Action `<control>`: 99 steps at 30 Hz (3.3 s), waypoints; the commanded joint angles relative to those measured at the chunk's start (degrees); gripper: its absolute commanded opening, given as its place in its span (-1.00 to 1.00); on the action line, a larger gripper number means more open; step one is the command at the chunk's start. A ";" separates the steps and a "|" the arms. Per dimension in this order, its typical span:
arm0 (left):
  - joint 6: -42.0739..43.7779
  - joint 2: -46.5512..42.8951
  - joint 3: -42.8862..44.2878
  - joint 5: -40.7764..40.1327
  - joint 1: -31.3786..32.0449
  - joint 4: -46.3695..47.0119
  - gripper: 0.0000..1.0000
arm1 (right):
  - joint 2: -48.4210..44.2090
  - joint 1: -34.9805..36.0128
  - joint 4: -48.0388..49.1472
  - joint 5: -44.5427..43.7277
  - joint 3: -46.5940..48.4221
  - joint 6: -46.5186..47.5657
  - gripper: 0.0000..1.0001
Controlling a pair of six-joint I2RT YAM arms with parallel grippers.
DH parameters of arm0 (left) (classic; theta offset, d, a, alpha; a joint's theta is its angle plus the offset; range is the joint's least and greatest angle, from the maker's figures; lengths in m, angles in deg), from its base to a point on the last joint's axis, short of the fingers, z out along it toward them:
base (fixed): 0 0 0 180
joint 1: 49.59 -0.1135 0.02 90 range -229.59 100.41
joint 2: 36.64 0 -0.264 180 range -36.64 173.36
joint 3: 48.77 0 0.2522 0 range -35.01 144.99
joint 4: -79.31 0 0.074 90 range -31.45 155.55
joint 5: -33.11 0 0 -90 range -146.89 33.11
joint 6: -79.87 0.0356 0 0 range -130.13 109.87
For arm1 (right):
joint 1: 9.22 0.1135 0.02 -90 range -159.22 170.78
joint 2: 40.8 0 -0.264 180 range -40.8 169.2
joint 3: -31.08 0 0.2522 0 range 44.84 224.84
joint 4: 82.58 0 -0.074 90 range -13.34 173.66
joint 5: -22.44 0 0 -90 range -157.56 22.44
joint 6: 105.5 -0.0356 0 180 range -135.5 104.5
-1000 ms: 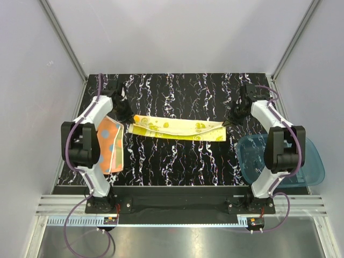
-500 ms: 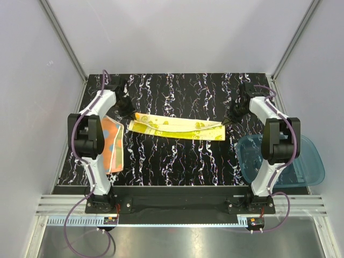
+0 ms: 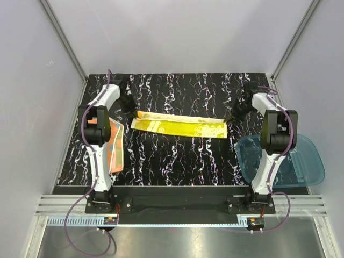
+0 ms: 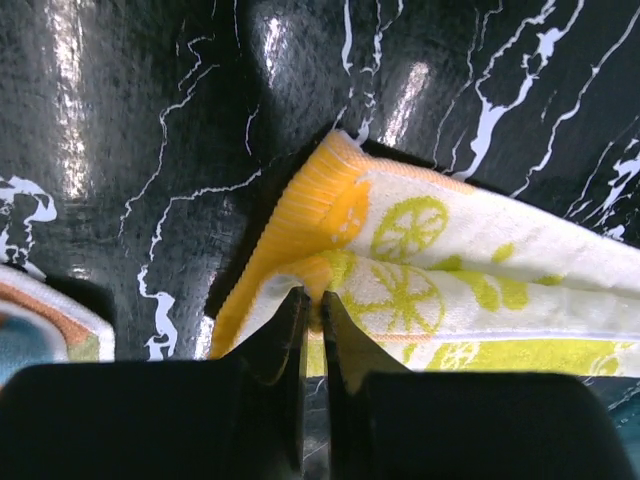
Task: Roll the towels
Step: Fold the towel
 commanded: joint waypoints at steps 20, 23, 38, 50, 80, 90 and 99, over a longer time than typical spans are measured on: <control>1.72 -19.27 -7.54 -6.66 0.27 5.23 0.98 | -12.29 3.37 -5.76 -3.98 6.60 1.94 0.54; -0.04 -25.34 -13.37 -10.80 2.20 9.36 0.98 | -14.93 6.36 -2.95 -0.29 1.86 1.59 0.30; -4.35 -20.88 -25.34 -0.34 5.55 22.55 0.84 | -8.00 8.40 0.32 2.38 -6.42 1.15 -0.97; -4.70 -16.74 -28.06 -2.71 4.32 23.69 0.79 | -3.86 8.04 -3.20 -15.02 -10.11 2.38 -0.95; 2.50 -36.13 -24.36 -5.78 1.33 12.01 0.98 | -21.77 8.66 -5.51 -6.17 -1.81 0.02 0.42; 0.67 -59.62 -42.37 -6.01 1.15 25.36 0.97 | -30.39 16.03 12.62 2.11 -20.47 -14.39 0.36; 2.68 -59.98 -43.26 -6.85 1.07 22.20 0.97 | -29.97 19.64 10.89 -11.16 -31.73 -28.03 0.25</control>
